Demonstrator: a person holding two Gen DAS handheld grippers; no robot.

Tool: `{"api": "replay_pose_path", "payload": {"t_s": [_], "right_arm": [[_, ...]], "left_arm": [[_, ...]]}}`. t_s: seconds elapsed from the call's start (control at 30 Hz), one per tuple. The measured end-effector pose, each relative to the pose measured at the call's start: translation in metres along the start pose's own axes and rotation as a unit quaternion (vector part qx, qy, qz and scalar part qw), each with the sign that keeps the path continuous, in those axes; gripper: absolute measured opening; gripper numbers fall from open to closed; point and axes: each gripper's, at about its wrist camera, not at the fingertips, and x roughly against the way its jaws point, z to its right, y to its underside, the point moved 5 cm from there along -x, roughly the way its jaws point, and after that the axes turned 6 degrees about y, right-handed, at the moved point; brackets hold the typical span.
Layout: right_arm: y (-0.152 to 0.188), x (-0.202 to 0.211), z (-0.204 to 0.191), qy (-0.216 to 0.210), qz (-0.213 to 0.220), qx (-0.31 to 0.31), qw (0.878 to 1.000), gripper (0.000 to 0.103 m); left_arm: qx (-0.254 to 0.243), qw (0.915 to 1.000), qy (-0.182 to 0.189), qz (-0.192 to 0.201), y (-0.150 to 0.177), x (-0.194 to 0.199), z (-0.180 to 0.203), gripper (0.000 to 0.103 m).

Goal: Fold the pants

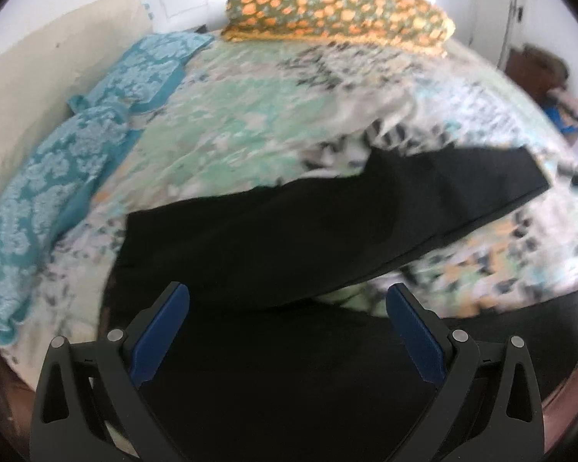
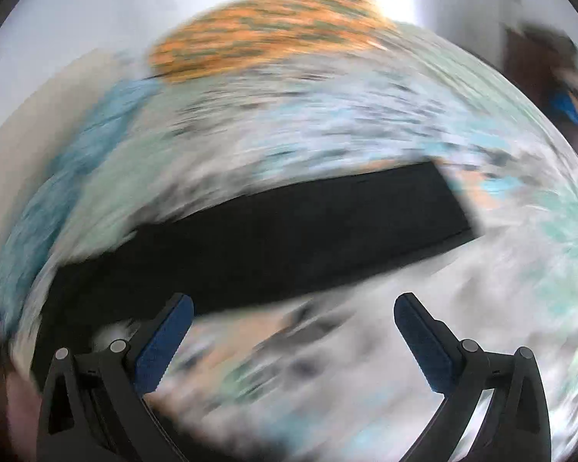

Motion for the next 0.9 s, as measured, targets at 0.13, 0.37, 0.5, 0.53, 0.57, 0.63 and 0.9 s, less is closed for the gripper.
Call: {"api": "replay_pose_path", "payload": {"t_s": [0.13, 0.37, 0.5, 0.53, 0.57, 0.63, 0.9], "right_arm": [[-0.078, -0.053, 0.059, 0.015, -0.037, -0.060, 0.997, 0.083], [-0.114, -0.120, 0.050, 0.048, -0.110, 0.020, 0.993, 0.064], [-0.116, -0.137, 0.046, 0.065, -0.114, 0.041, 0.991, 0.026], [-0.119, -0.133, 0.047, 0.099, -0.103, 0.069, 0.987, 0.008], [-0.125, -0.124, 0.047, 0.112, -0.083, 0.086, 0.986, 0.007], [-0.140, -0.102, 0.059, 0.171, -0.030, 0.113, 0.978, 0.007], [-0.133, -0.085, 0.094, 0.252, 0.014, 0.063, 0.966, 0.029]], "left_arm": [[0.035, 0.9989, -0.014, -0.029, 0.010, -0.015, -0.021, 0.102], [0.055, 0.9938, -0.059, -0.076, 0.038, -0.035, -0.039, 0.102], [0.051, 0.9920, -0.064, -0.096, 0.045, -0.044, -0.033, 0.102], [0.049, 0.9921, -0.062, -0.098, 0.045, -0.045, -0.029, 0.102], [0.045, 0.9925, -0.060, -0.097, 0.044, -0.044, -0.026, 0.102], [0.034, 0.9937, -0.058, -0.090, 0.042, -0.042, -0.017, 0.102], [0.016, 0.9957, -0.036, -0.084, 0.030, -0.051, -0.002, 0.102]]}}
